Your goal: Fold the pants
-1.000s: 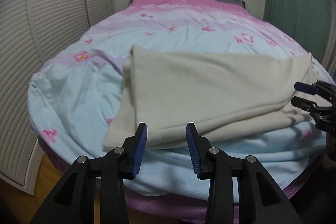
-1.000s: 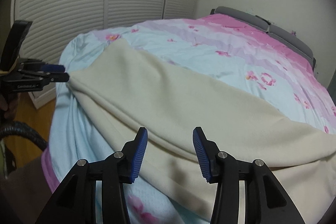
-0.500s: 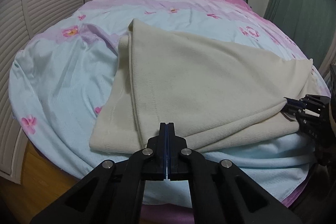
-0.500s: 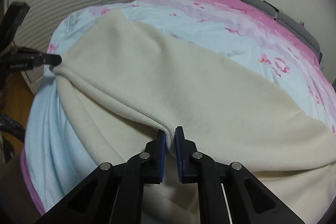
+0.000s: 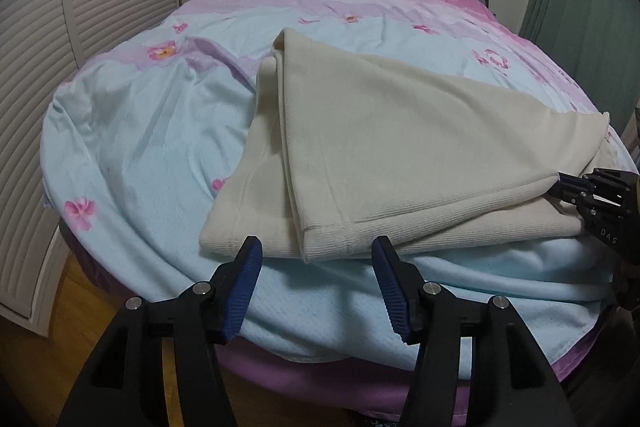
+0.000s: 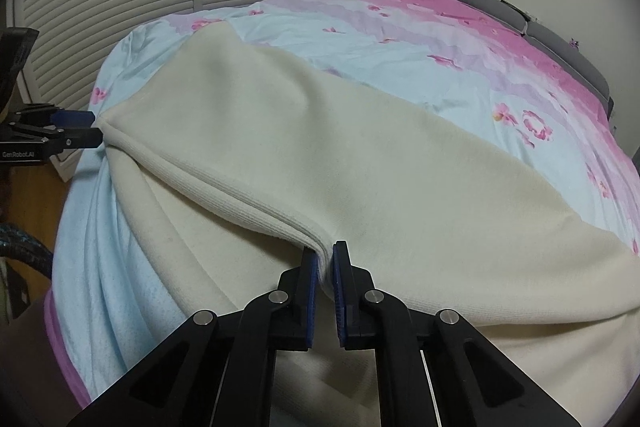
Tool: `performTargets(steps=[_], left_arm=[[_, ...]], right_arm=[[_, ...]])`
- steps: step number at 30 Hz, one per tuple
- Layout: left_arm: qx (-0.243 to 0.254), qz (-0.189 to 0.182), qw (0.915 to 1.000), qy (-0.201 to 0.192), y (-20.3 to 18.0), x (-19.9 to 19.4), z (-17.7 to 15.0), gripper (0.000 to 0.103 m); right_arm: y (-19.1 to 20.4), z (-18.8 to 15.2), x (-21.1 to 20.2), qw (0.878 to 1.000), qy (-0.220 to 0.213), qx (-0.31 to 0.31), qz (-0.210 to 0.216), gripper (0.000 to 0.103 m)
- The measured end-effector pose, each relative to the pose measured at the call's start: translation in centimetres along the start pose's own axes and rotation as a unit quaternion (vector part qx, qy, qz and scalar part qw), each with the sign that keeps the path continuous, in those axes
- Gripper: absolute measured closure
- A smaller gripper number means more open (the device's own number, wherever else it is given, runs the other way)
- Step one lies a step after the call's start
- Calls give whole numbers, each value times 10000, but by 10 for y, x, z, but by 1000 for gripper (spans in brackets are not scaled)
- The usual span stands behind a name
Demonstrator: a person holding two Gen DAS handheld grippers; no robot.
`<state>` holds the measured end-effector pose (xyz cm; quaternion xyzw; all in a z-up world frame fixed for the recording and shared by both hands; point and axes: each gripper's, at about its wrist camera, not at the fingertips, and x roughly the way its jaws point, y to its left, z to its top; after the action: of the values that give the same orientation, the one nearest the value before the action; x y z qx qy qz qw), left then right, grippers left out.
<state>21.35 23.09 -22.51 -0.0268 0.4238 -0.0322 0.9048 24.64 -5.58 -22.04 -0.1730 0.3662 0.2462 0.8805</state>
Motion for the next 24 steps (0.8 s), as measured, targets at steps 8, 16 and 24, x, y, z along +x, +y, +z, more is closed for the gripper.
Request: performTargets(steps=[8,16,24], left_arm=[[86,-195,9998,-38,-5,8,3,80],[107,-44,9981,-605,13,-14,37,87],[-79,6,9985,-549,36,-18,33,87]], right_arm=[[2,0,-2,10000,-15,46,2,94],[17,30,-38,9973,-713,-35,159,95],[68,11,-24,9969,-231,-470,596,95]])
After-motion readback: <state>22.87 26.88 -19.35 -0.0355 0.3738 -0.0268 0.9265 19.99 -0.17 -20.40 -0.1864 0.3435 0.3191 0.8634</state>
